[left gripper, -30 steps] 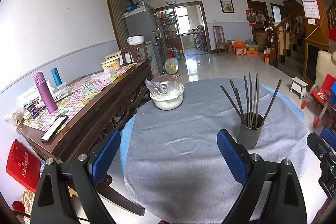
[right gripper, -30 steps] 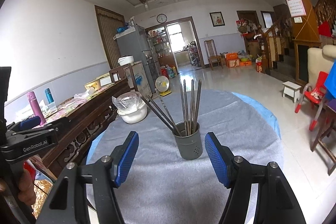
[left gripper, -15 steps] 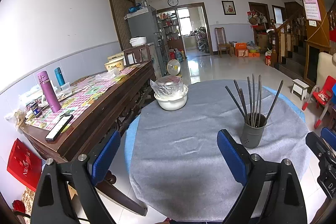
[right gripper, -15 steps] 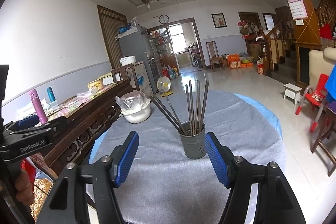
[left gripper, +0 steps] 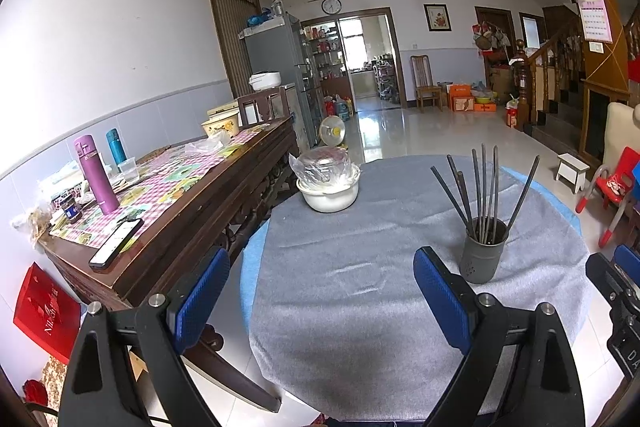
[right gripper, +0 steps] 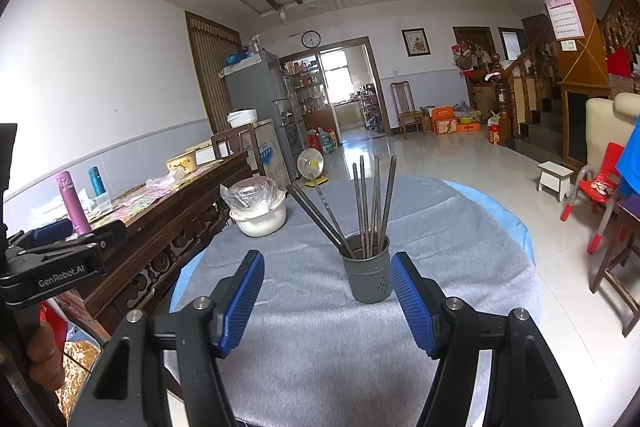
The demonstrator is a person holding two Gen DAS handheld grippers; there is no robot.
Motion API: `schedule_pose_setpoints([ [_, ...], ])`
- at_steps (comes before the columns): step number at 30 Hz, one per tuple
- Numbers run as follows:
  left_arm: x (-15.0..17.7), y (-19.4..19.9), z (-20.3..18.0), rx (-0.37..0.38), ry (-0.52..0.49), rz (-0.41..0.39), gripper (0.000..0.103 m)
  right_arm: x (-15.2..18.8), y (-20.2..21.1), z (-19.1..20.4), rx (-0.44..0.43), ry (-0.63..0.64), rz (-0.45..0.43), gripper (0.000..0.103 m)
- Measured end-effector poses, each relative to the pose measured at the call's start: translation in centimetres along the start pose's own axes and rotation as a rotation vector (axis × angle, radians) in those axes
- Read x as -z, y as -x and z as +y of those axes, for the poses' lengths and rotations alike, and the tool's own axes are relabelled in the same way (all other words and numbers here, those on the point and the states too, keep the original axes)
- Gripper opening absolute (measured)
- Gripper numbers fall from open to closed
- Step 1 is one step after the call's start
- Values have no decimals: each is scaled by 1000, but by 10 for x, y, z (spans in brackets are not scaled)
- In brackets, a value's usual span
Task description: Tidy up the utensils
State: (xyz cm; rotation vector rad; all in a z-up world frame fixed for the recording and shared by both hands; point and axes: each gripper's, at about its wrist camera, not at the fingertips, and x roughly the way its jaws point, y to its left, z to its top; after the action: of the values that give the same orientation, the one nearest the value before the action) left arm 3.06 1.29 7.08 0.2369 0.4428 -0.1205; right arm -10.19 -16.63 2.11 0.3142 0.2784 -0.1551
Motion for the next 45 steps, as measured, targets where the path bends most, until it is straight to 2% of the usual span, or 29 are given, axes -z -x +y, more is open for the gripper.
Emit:
schedule_pose_setpoints([
  [45, 2, 1, 5, 3, 5, -2, 93, -7, 7, 7, 2, 15, -14, 70],
])
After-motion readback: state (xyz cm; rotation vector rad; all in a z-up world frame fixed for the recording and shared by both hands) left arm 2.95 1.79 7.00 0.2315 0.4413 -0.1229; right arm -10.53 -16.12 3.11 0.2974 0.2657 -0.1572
